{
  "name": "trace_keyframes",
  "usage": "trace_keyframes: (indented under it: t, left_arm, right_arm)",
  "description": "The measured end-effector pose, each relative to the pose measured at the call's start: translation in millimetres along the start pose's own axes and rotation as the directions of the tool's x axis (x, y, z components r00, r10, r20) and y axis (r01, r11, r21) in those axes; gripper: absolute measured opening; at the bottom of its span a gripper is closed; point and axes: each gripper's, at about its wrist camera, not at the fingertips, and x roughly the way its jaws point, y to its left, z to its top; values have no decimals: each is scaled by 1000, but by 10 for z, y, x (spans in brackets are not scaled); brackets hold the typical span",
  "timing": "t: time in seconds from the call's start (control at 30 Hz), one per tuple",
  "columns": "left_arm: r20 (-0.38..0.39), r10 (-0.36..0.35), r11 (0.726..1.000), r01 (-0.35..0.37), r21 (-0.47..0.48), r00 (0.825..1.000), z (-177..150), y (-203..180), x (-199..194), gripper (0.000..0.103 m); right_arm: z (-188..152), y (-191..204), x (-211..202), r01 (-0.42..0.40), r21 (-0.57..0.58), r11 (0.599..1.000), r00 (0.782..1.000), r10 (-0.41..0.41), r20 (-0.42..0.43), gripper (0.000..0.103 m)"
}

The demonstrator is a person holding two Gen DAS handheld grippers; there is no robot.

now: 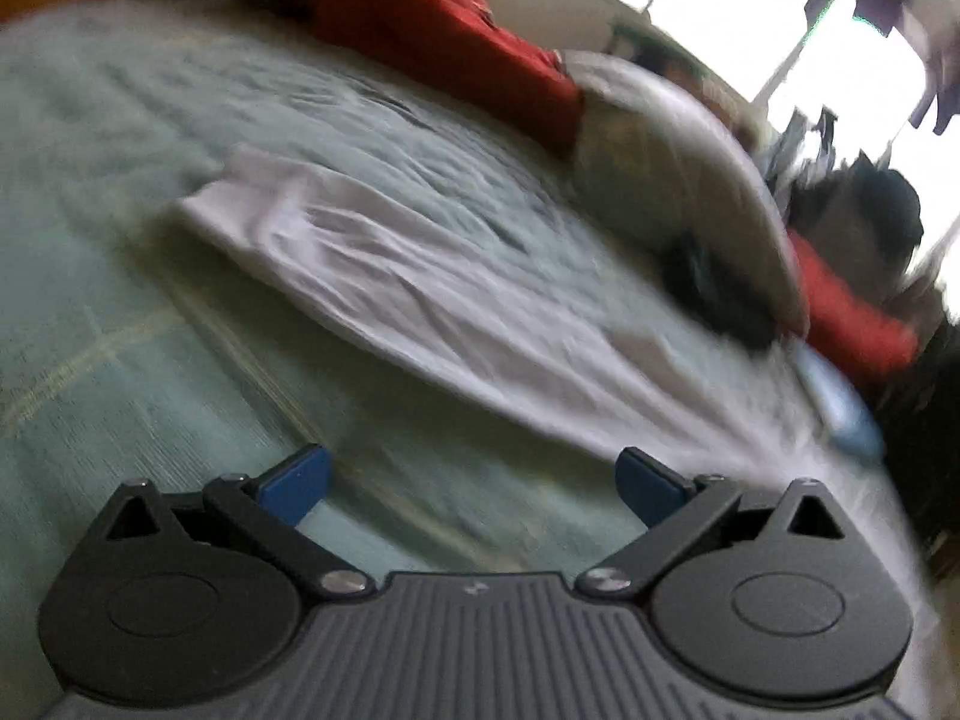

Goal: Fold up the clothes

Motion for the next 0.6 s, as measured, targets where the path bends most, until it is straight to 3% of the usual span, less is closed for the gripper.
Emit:
trace_keyframes:
  t: [0.1,0.33,0.43,0.5,0.57,0.6]
  left_arm:
    - [53,-49,995,53,-82,997,179,250,50,99]
    - [130,-14,990,32,-138,991,549,481,278,88]
    - [146,14,984,12,-179,989,642,584,346,68]
    - [149,33,979,-1,-204,988,701,651,386,46]
    - [135,72,982,-46,-185,988,723,630,395,34]
    - [127,92,982,-69,-173,988,733,616,399,18]
  right_arm:
    - [30,87,53,4,-11,1000,1000,-4,11,103]
    - [46,198,168,46,-61,997,999,-46,4,103]
    - [47,191,202,60,-65,996,998,-61,-6,103]
    - [44,187,222,77,-67,995,997,-78,-10,103]
    - [36,186,226,86,-71,994,996,-87,-8,103]
    - [32,185,224,89,-71,993,996,-90,-6,103]
